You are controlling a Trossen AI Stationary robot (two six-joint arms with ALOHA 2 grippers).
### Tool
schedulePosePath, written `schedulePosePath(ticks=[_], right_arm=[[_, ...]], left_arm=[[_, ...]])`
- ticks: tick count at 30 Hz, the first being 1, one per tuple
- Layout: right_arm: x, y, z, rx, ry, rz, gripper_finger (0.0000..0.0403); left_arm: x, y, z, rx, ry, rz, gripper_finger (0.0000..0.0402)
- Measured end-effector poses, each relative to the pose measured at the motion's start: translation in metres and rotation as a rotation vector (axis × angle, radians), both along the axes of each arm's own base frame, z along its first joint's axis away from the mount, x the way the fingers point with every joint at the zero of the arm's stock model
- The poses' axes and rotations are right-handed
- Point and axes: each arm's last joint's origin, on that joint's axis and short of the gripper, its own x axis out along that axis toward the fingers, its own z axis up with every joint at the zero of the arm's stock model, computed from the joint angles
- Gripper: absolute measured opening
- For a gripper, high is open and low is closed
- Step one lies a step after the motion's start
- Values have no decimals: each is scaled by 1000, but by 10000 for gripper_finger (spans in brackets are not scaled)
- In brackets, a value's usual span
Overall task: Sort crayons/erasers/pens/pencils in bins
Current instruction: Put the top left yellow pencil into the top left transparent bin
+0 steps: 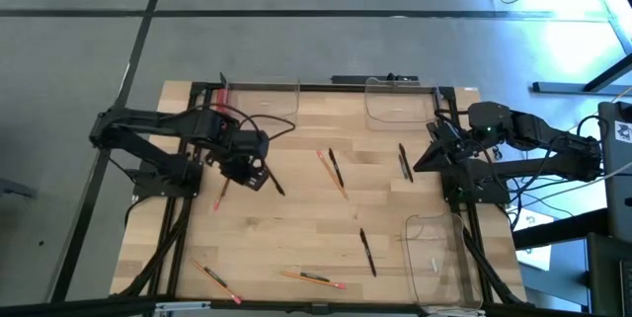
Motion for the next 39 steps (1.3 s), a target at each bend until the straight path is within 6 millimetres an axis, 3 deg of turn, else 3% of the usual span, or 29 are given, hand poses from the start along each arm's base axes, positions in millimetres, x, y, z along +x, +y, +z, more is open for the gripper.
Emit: schedulePosePath(ticks=[6, 14, 21, 39], right_arm=[[0, 0, 0, 0, 0, 0, 16], [0, 0, 0, 0, -4, 1, 16], [0, 0, 1, -5, -11, 2, 16], [1, 0, 1, -4, -14, 2, 16]], left_arm=[[-7, -3, -4, -3, 128, 35, 79], [-12, -21, -10, 25, 179, 57, 79], [-24, -41, -48, 8, 342, 106, 79], [-40, -55, -131, 26, 395, 164, 79]])
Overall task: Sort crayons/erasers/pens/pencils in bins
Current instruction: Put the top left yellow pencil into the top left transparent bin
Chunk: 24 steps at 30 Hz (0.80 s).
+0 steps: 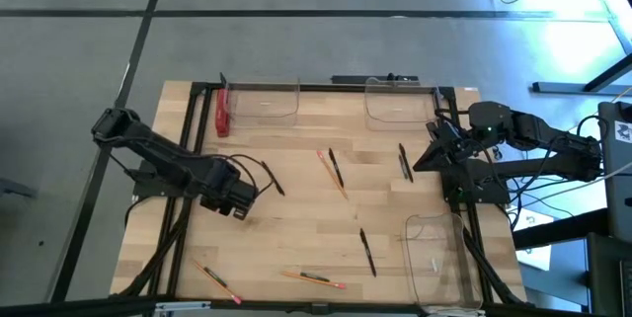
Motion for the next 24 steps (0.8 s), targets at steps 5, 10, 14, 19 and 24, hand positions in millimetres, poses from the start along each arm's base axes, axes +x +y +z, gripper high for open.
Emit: schedulePosePath(ticks=[5, 10, 14, 19, 24], right_arm=[[0, 0, 0, 0, 0, -1, 16], [0, 0, 0, 0, 0, -1, 16], [0, 0, 0, -3, 1, -6, 16], [0, 0, 0, -3, 1, -7, 16], [0, 0, 0, -3, 1, -7, 16]], left_arm=[[-9, 2, -15, 61, 36, 11, 79], [-14, 4, -27, 62, 38, 12, 79], [-15, 5, -35, 75, 19, 10, 79], [-18, 8, -39, 123, 14, 5, 79], [-22, 9, -44, 128, 30, 4, 79]])
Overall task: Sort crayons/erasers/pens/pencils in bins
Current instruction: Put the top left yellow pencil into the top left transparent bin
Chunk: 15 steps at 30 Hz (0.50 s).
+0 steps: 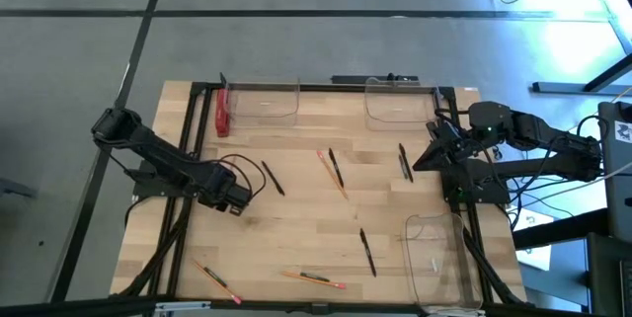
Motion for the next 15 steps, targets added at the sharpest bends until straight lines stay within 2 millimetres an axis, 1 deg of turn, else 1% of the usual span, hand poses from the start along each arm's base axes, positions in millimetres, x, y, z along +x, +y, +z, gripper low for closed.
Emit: schedulePosePath(ticks=[8, 15], right_arm=[[0, 0, 0, 0, 0, 0, 16], [0, 0, 0, 0, 0, 0, 16]], left_arm=[[-5, 2, -13, -11, -13, 20, 78], [-9, 3, -20, -4, -5, 19, 78]])
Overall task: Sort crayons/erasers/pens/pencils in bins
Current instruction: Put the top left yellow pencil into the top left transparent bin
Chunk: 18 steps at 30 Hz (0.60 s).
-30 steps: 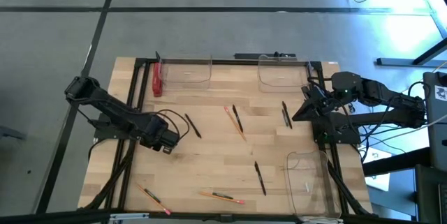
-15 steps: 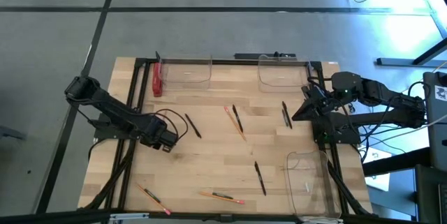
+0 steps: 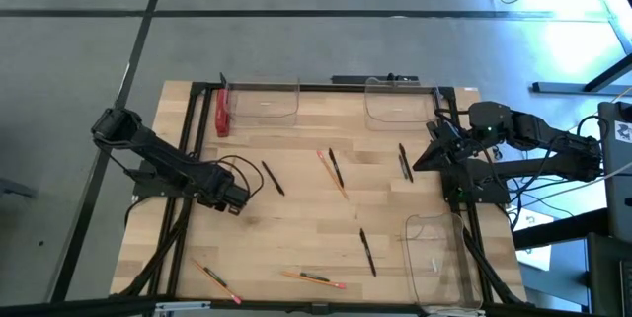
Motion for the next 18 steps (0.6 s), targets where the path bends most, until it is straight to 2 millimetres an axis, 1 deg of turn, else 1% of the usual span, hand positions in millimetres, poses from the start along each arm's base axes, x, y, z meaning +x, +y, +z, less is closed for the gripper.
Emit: schedulePosePath(ticks=[10, 13, 18], right_arm=[[0, 0, 0, 0, 0, -1, 16], [0, 0, 0, 0, 0, -1, 16], [0, 0, 0, 0, 1, 0, 16]], left_arm=[[-1, 1, -4, -7, -14, -3, 76], [-1, 0, -4, -8, -18, -4, 61], [-1, 0, -4, -7, -19, -4, 20]])
